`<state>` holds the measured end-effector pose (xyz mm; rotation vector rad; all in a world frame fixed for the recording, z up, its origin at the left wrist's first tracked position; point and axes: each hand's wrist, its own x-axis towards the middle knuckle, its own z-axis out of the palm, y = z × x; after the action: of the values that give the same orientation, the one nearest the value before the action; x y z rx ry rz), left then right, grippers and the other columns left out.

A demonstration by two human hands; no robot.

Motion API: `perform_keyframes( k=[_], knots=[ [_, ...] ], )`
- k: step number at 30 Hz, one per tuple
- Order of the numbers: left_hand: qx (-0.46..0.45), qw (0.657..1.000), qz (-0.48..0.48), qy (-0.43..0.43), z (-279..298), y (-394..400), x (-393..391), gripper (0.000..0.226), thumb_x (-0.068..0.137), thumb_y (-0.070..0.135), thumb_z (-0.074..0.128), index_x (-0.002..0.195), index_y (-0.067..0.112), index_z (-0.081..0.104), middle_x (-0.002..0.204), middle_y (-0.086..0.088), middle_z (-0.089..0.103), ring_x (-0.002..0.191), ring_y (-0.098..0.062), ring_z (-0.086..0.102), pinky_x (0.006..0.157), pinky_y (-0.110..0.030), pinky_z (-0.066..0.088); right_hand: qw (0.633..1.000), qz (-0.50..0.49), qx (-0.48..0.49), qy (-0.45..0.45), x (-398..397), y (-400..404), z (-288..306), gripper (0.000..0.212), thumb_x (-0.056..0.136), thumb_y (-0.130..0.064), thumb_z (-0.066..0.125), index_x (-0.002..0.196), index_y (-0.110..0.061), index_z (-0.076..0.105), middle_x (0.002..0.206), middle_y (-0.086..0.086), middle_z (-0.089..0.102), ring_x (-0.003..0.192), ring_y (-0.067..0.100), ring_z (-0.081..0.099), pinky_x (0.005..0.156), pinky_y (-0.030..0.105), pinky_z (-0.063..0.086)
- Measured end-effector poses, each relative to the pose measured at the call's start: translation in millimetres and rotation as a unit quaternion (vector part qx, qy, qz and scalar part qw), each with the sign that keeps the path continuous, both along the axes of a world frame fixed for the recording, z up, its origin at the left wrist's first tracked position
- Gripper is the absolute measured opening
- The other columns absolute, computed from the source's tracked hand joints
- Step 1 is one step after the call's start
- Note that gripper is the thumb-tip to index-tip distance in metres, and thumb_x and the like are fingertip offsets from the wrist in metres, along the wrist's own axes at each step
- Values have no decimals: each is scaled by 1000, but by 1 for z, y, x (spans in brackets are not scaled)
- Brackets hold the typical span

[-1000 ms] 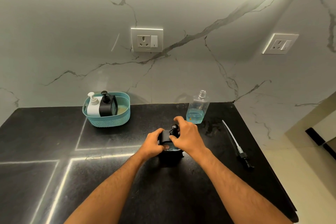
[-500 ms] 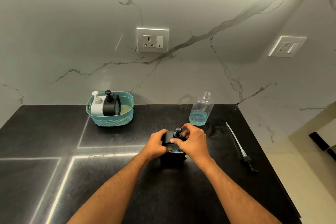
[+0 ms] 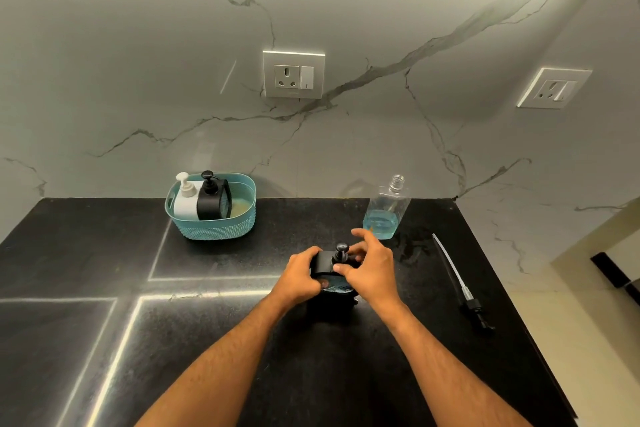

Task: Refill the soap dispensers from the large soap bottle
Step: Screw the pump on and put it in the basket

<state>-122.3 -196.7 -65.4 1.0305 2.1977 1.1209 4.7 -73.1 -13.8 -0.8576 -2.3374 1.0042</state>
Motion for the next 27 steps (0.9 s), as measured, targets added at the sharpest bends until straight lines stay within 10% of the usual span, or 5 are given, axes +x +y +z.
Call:
perform_keyframes(
  k=[15, 27],
  knots=[
    [-8, 1000, 19, 1, 2, 1, 5, 40, 72, 8, 77, 107, 20, 64, 98, 3, 69, 92, -14, 66, 78, -35, 60, 997, 63, 31, -22, 1, 5, 4, 81, 64, -25, 93, 134, -30, 52, 107, -10, 62, 106, 6, 55, 95, 30, 52],
    [-1, 999, 50, -12, 6, 2, 12, 40, 71, 4, 77, 107, 18, 65, 97, 2, 71, 90, -13, 69, 79, -38, 61, 990, 58, 118, -55, 2, 9, 10, 75, 69, -48, 88, 131, -27, 52, 85, -15, 57, 93, 9, 52, 89, 35, 49]
  ],
)
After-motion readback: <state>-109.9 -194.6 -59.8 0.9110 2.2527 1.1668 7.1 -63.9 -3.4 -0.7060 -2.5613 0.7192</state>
